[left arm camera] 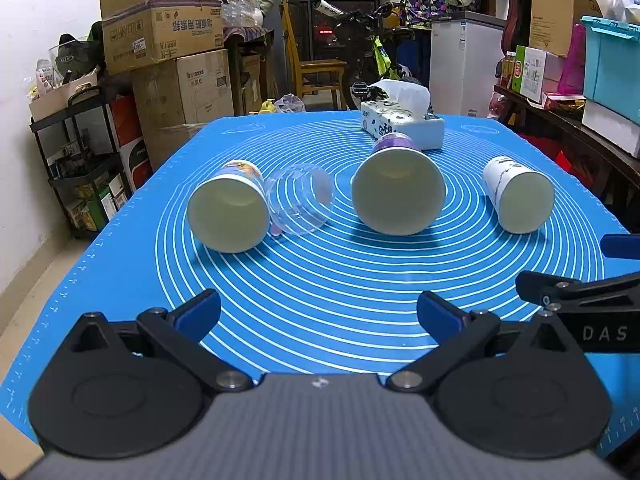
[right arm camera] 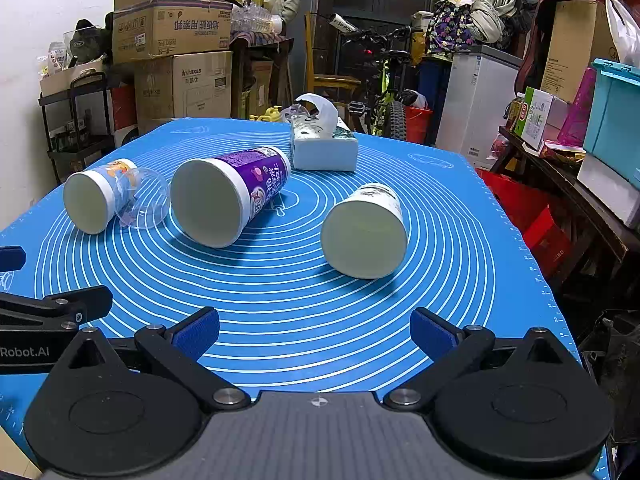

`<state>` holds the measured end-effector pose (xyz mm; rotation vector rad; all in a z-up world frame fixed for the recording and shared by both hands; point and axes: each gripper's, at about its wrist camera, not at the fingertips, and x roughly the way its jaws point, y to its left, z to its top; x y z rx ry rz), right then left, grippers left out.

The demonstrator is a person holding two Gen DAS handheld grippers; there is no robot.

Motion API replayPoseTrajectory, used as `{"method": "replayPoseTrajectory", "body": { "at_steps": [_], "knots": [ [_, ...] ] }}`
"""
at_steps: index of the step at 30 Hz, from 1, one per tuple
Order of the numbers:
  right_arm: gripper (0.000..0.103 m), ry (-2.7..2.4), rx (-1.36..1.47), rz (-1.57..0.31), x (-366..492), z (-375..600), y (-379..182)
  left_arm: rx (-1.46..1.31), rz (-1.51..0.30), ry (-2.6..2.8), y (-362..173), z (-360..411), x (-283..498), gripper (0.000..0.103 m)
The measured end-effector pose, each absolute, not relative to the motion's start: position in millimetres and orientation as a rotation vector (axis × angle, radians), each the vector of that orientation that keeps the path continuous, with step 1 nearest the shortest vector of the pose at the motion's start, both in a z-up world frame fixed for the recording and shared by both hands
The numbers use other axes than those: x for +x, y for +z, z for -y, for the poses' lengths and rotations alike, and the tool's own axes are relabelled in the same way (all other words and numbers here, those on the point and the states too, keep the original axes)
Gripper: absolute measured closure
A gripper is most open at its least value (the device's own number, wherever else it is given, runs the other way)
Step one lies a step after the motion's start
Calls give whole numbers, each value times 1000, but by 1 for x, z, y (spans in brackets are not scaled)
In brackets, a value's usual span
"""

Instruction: Flip cup upside down

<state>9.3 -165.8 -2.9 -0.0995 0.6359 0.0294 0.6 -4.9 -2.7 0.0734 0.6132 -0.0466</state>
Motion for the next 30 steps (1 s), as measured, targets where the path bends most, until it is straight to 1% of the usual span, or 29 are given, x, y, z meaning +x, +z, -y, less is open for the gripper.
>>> {"method": "replayPoseTrajectory", "body": {
  "at_steps": [30],
  "knots": [
    [2,30,-101,-637,10,166,-3,82,-604,-48,-3,6,1,0]
  ]
}}
